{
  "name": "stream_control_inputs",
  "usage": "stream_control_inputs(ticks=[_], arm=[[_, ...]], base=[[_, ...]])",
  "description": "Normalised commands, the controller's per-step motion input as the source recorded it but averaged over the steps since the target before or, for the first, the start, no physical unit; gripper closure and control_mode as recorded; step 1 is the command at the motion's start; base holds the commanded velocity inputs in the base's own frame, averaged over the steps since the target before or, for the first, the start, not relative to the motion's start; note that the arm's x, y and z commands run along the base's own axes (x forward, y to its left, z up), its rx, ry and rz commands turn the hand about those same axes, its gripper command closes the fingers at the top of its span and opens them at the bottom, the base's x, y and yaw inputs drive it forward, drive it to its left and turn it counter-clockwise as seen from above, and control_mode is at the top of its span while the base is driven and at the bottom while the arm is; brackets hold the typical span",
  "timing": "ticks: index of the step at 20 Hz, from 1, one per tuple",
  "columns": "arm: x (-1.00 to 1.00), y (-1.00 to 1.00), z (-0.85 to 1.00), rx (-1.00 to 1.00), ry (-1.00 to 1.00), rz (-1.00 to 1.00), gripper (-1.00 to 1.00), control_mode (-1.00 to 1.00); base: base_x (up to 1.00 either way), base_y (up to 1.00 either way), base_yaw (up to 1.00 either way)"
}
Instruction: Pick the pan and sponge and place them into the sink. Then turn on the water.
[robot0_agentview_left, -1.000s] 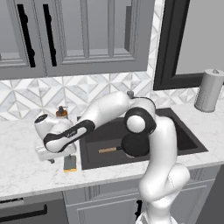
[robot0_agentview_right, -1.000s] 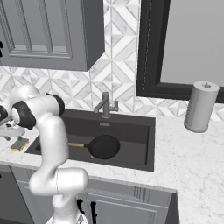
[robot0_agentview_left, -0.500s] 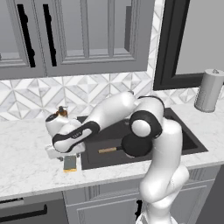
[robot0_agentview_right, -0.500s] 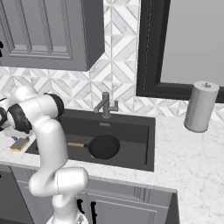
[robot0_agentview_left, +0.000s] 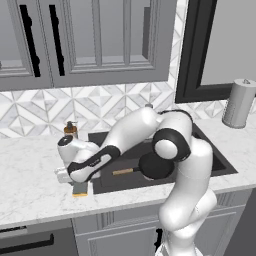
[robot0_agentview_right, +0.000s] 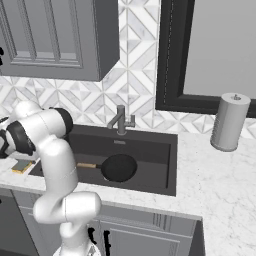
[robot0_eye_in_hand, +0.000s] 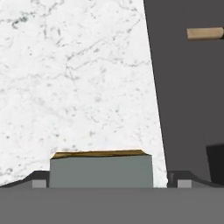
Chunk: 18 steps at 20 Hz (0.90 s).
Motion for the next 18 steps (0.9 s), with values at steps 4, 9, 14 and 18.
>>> stream_control_inputs(ticks=[4, 9, 14, 18], arm=[[-0.09, 0.00, -0.24, 0.05, -0.04, -0.06, -1.00, -1.00], [-0.17, -0.11, -0.71, 0.16, -0.03, -0.11, -1.00, -1.00], [-0.16, -0.27, -0.95, 0.24, -0.06, -0.13, -1.00, -1.00], [-0.19, -0.37, -1.00, 0.24, -0.06, -0.11, 1.00, -1.00]], base=[[0.00, 0.00, 0.00], [0.00, 0.00, 0.00], [0.00, 0.00, 0.00], [0.00, 0.00, 0.00]])
